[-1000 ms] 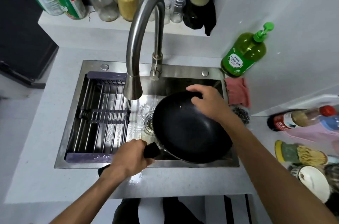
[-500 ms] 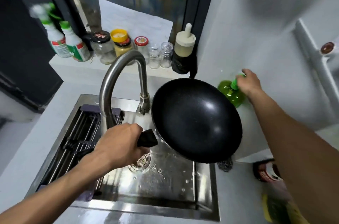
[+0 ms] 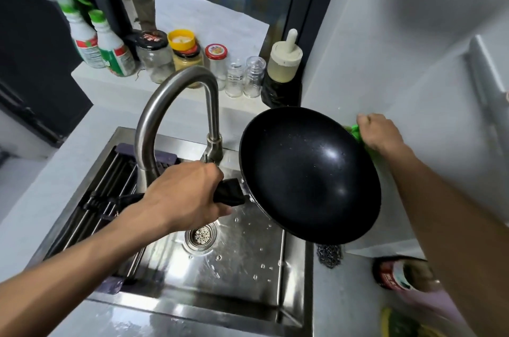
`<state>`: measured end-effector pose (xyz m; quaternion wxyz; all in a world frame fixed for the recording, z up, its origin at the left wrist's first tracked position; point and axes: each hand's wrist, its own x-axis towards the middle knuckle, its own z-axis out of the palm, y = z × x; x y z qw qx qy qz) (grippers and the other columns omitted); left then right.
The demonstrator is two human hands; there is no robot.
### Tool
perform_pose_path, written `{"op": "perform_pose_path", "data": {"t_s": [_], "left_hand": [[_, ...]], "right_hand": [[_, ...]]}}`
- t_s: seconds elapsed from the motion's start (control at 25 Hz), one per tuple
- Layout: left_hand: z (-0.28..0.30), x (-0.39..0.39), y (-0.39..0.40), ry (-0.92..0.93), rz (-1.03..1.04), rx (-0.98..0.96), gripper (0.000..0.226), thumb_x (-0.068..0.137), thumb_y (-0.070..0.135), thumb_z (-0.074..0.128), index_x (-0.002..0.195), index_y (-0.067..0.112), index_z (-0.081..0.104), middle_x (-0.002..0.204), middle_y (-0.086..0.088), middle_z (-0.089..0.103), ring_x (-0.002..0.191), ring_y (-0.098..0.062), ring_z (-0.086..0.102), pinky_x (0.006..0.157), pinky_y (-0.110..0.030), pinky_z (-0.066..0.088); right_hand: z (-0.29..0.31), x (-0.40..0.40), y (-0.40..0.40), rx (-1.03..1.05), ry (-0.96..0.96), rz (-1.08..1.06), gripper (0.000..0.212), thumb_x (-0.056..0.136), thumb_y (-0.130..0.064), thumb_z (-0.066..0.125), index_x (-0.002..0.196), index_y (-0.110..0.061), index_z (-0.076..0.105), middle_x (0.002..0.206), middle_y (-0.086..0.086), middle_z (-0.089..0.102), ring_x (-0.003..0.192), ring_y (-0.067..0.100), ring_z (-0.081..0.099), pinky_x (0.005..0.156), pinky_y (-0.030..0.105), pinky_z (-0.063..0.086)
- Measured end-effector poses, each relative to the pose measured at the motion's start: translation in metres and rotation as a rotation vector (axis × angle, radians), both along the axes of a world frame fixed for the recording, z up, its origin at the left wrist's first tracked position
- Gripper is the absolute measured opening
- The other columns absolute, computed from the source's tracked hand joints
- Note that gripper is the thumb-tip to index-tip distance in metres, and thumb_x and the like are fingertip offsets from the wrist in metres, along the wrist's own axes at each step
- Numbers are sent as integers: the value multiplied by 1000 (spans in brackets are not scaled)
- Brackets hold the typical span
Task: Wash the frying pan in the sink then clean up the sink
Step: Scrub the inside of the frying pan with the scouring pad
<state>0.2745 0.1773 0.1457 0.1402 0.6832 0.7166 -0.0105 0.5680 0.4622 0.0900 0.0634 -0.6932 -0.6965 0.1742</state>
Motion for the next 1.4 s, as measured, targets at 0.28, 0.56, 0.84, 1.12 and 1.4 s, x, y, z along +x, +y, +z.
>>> {"op": "perform_pose_path", "data": {"t_s": [0.28,0.56,0.84,1.12,1.4], "left_hand": [[6,15,13,9,25,-46,44,75,61,69,86,20,60,85,-1,65,84,-26,64,65,-33,46],[13,8,14,22,32,-15,45,74,63,68,89,21,63,83,0,62,83,-25,62,65,-32,43],[4,6,6,14,86,-19,43,73,63,69,83,22,61,81,1,64,79,-24,63,62,-31,42],[-2,4,3,-2,103,-13,43,73,63,69,84,21,63,79,0,62,79,-25,63,63,-31,43],[-1,8,1,-25,100,-25,41,75,62,69,81,22,60,76,1,60,72,-22,57,63,-30,40]], "right_hand": [[-17,6,-4,26,-69,8,47,105,-44,17,134,-16,42,132,26,56,119,43,53,99,48,38],[-22,9,12,-18,-4,36,47,105,-43,20,135,-14,42,140,25,51,125,43,50,103,47,37],[-17,6,15,-64,0,33,49,106,-41,20,138,-11,40,144,25,47,129,42,47,107,48,36],[-28,7,9,-29,-22,33,47,106,-42,19,139,-12,37,143,22,48,126,42,50,103,49,37],[-24,7,4,10,-43,17,46,106,-41,19,136,-11,38,141,22,50,125,43,50,101,49,37]]}}
